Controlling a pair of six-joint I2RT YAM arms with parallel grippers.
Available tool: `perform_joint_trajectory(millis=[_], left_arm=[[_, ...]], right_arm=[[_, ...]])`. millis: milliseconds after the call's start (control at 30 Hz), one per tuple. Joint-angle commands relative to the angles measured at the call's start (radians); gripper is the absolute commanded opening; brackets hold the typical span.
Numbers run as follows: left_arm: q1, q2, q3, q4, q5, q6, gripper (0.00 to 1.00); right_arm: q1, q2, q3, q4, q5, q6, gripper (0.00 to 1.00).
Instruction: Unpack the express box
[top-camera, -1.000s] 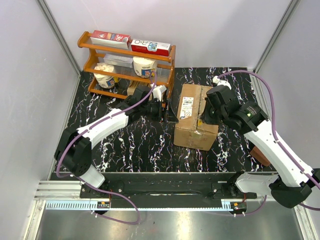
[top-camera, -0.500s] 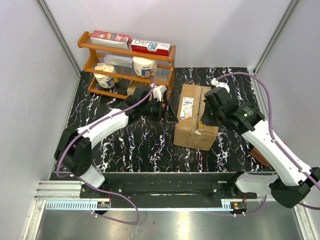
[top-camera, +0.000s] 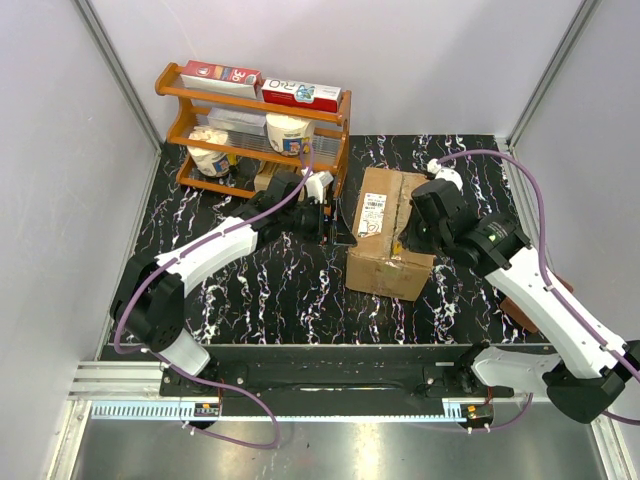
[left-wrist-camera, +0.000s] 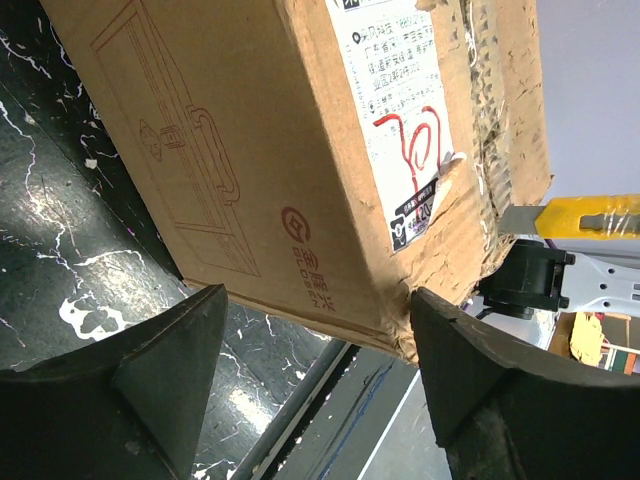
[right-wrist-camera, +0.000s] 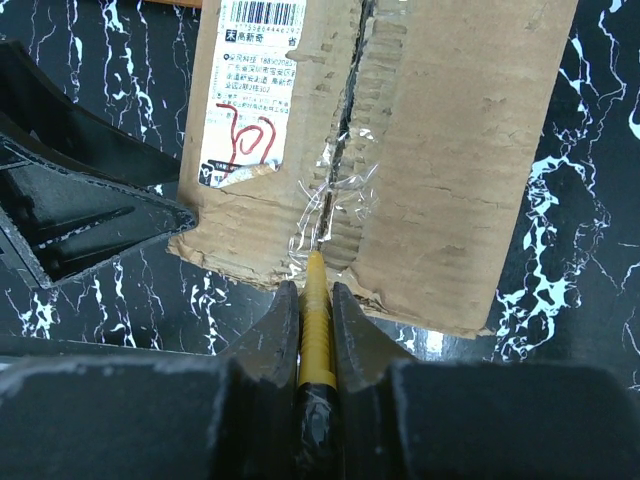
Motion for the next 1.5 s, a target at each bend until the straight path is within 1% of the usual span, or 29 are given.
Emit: perform_joint_trajectory(millis=[0,200,400,500,600,733,800,900,1033,1133,1233,1467], left_arm=[[-0.006,0.003,-0.007,0.038,0.023,0.001,0.77],[-0.009,0.004,-0.013,0.037,0.026,0.001,0.73],[-0.011,0.009,-0.01,0.046,0.03,0.001,0.68],[-0.012,0.012,-0.007,0.046,0.032,-0.002,0.67],[-0.012,0.01,-0.007,0.047,0.03,-0.002,0.66],[-0.014,0.009,-0.007,0.047,0.023,-0.004,0.66],[-0.014,0.009,-0.007,0.047,0.018,-0.004,0.66],[-0.014,0.006,-0.007,0.046,0.012,-0.002,0.66],[-0.014,0.006,-0.006,0.037,0.003,0.004,0.66],[-0.014,0.004,-0.004,0.029,-0.003,0.01,0.66],[-0.014,0.0,-0.002,0.026,-0.008,0.014,0.66],[-0.012,-0.006,-0.006,0.024,-0.012,0.014,0.66]], right_arm=[[-0.003,-0.013,-0.021,0.086,0.039,0.051,0.0],[-0.004,0.006,-0.036,0.08,0.042,0.057,0.0],[-0.003,0.023,-0.048,0.075,0.03,0.04,0.0],[0.017,0.03,-0.067,0.075,0.032,0.026,0.0],[0.048,0.038,-0.088,0.077,0.074,0.011,0.0],[0.127,0.029,-0.116,0.092,0.159,0.005,0.0],[0.138,0.02,-0.118,0.094,0.182,0.009,0.0],[0.14,0.009,-0.084,0.085,0.185,0.008,0.0],[0.14,0.02,0.054,0.029,0.194,-0.018,0.0],[0.14,0.024,0.129,-0.004,0.181,-0.038,0.0],[0.14,0.027,0.171,-0.024,0.165,-0.037,0.0],[0.14,0.03,0.14,-0.04,0.177,-0.012,0.0]])
